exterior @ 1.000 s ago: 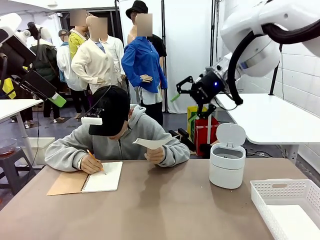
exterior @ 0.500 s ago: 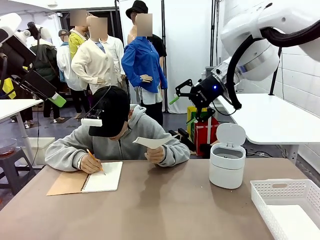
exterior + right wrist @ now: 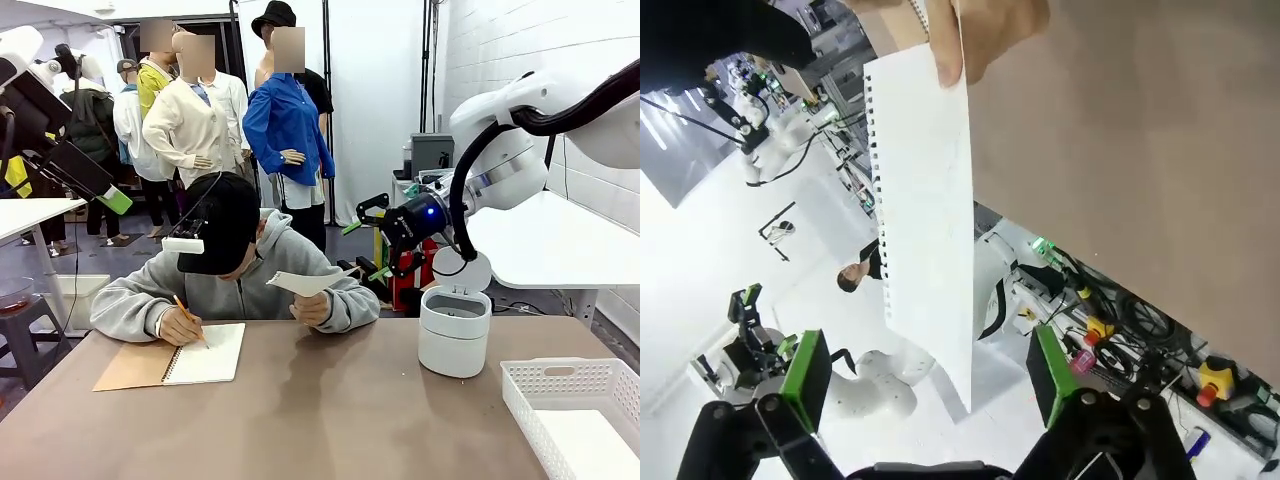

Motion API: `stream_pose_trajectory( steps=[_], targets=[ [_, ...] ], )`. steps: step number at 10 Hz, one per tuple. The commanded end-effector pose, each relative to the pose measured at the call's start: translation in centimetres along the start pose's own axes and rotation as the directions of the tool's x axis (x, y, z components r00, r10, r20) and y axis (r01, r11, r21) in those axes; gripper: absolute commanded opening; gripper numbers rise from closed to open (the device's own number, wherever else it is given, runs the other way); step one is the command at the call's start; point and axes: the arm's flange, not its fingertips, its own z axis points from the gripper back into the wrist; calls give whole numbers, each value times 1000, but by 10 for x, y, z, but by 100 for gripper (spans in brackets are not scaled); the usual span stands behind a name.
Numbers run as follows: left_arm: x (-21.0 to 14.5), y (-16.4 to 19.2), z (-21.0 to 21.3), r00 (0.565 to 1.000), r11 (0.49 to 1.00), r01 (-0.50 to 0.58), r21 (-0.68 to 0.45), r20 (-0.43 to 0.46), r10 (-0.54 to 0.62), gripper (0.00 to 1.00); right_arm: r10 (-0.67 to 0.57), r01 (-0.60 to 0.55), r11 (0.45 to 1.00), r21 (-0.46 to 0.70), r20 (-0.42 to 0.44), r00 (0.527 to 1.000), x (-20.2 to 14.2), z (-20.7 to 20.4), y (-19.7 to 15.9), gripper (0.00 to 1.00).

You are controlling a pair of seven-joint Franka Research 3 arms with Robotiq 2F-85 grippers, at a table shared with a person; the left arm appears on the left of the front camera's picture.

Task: Sort the paper based on its condition.
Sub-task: If a person hands you a paper, place it in the Organizing basket , and if it's crumpled, put it in the Trash can.

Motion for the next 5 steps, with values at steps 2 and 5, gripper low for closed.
stream_pose_trajectory(
  steps=[2,5],
  targets=[
    [0,0,0,1000,1000,-1,2,0,1,100,-29,30,1000,4,-40,999,17,-6,6,100],
    [0,0,0,1000,1000,-1,2,0,1,100,-44,44,999,0,-90,995,32,-23,0,100]
  ],
)
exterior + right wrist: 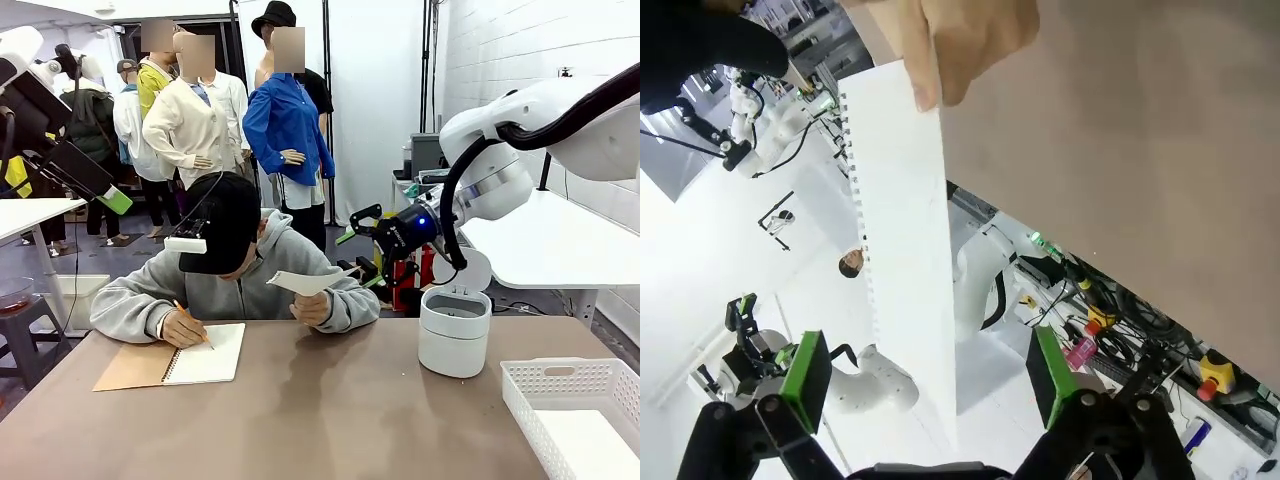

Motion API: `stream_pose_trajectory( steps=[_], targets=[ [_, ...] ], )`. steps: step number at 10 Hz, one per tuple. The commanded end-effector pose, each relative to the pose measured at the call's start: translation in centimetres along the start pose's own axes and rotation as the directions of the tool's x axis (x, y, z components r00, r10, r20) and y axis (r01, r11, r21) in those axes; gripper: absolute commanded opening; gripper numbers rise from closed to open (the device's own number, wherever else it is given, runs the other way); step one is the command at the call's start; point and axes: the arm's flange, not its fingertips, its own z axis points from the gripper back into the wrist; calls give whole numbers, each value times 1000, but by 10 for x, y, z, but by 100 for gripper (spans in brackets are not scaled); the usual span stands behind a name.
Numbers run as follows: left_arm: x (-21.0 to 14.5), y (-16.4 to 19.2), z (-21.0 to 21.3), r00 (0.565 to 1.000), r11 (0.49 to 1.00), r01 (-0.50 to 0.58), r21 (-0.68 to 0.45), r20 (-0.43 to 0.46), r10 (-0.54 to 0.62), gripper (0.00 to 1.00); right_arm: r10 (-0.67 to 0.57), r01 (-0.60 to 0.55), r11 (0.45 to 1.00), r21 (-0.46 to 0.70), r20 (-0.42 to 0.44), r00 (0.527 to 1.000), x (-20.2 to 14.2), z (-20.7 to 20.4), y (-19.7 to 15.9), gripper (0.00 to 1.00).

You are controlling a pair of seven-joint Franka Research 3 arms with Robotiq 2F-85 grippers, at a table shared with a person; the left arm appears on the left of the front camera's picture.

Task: Sort the paper based on its condition.
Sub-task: If a person hands you a paper, place it in the Organizing basket , and if it's crumpled, put it in the Trash can.

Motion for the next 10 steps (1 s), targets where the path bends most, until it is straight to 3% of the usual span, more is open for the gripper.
stream_pose_trajectory(
  steps=[1,10],
  targets=[
    [0,0,0,1000,1000,0,2,0,0,100,-9,9,1000,8,-36,999,8,-10,8,100],
    [0,0,0,1000,1000,0,2,0,0,100,13,-10,999,43,-85,996,21,-44,9,100]
  ],
)
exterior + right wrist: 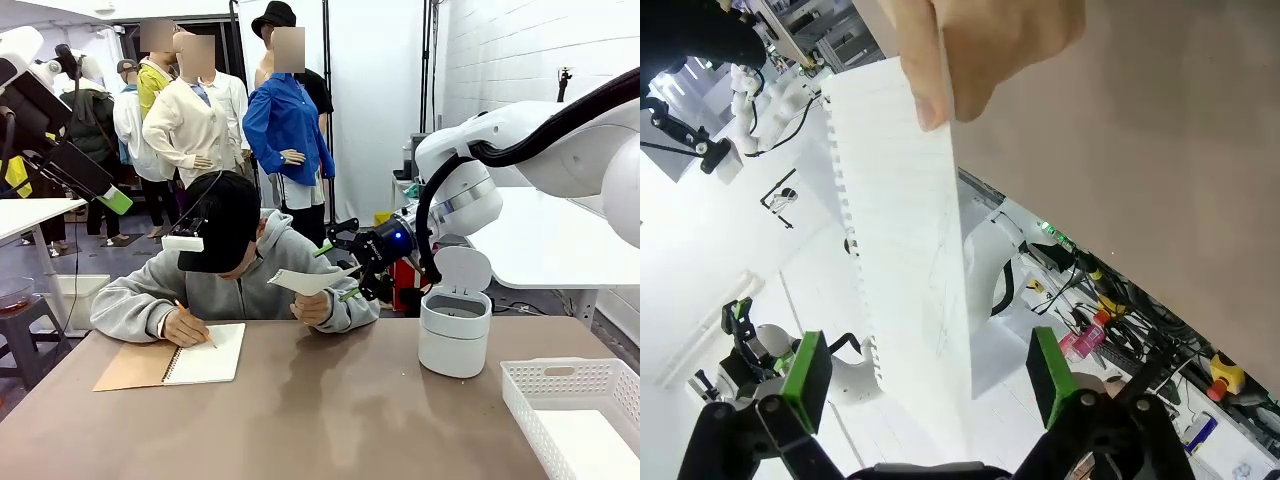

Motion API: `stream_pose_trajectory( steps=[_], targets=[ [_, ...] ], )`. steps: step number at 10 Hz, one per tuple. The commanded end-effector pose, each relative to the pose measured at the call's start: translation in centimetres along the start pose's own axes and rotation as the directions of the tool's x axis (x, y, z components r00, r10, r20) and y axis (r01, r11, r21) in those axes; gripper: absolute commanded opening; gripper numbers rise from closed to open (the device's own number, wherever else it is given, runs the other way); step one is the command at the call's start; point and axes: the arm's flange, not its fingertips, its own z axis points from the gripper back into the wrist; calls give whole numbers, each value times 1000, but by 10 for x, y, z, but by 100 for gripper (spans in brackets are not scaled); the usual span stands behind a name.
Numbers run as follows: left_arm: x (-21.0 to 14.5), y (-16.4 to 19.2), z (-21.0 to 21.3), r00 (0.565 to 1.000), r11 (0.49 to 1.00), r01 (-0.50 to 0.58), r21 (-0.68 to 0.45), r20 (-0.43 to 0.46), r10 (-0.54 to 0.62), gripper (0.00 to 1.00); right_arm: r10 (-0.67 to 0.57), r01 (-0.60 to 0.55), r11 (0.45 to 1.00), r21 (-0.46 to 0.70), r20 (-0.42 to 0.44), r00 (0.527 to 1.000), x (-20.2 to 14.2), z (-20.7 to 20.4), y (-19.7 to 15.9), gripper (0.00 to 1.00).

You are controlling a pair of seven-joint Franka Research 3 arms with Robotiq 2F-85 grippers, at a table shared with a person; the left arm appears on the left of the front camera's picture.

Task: Sort the paper based on its condition.
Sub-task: If a person hands you a paper, place it in the Organizing basket , and if it's crumpled, put it in the Trash can.

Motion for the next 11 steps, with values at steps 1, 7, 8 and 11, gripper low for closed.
stream_pose_trajectory(
  steps=[1,7,8,11],
  targets=[
    [0,0,0,1000,1000,0,2,0,0,100,41,-41,999,23,-10,999,2,2,5,80],
    [0,0,0,1000,1000,0,2,0,0,100,40,-40,999,34,-10,999,3,4,5,0],
    [0,0,0,1000,1000,0,2,0,0,100,37,-36,999,33,-14,999,2,2,5,0],
    [0,0,0,1000,1000,0,2,0,0,100,35,-34,999,22,-30,999,-4,2,5,0]
  ],
)
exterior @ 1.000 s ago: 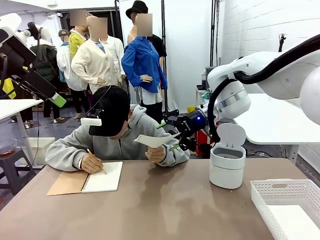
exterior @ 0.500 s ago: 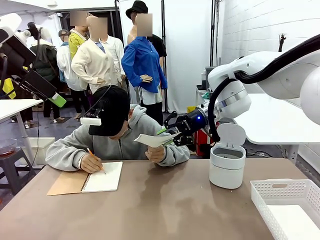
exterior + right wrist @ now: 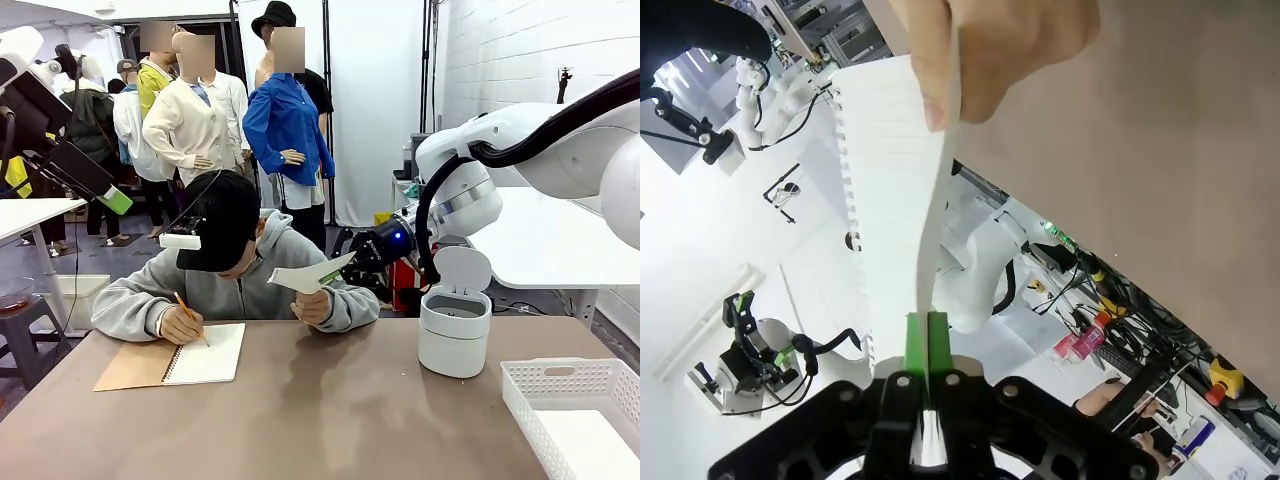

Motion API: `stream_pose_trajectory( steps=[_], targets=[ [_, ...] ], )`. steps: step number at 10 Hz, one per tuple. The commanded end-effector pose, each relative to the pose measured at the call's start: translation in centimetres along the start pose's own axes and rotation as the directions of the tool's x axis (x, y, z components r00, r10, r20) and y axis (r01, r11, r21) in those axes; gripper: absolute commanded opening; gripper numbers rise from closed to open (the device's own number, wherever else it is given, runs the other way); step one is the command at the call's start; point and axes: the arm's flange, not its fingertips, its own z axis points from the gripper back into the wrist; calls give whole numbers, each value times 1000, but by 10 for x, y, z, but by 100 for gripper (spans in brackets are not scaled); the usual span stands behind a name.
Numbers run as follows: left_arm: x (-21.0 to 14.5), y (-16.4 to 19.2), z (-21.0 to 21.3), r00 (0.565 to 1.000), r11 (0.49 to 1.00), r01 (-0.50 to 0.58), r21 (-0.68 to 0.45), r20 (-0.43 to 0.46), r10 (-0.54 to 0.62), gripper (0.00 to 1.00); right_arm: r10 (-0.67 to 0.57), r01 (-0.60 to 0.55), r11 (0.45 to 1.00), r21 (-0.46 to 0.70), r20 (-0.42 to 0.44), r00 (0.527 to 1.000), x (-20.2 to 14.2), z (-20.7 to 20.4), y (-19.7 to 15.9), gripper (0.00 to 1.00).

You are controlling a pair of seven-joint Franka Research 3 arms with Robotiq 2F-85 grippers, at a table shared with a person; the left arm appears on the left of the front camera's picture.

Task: Sort the paper based on its condition.
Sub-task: If a person hands you a paper, place it in the Organizing basket , and if it's crumpled, put it in the Trash can.

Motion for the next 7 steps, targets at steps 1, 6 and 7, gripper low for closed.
stream_pose_trajectory(
  steps=[1,6,7],
  targets=[
    [0,0,0,1000,1000,0,2,0,0,100,12,-12,1000,12,-33,999,-6,2,4,0],
    [0,0,0,1000,1000,0,2,0,0,100,126,-124,991,-50,20,992,-36,4,30,0],
    [0,0,0,1000,1000,0,2,0,0,100,178,-177,980,-94,-4,984,-52,4,38,0]
  ],
)
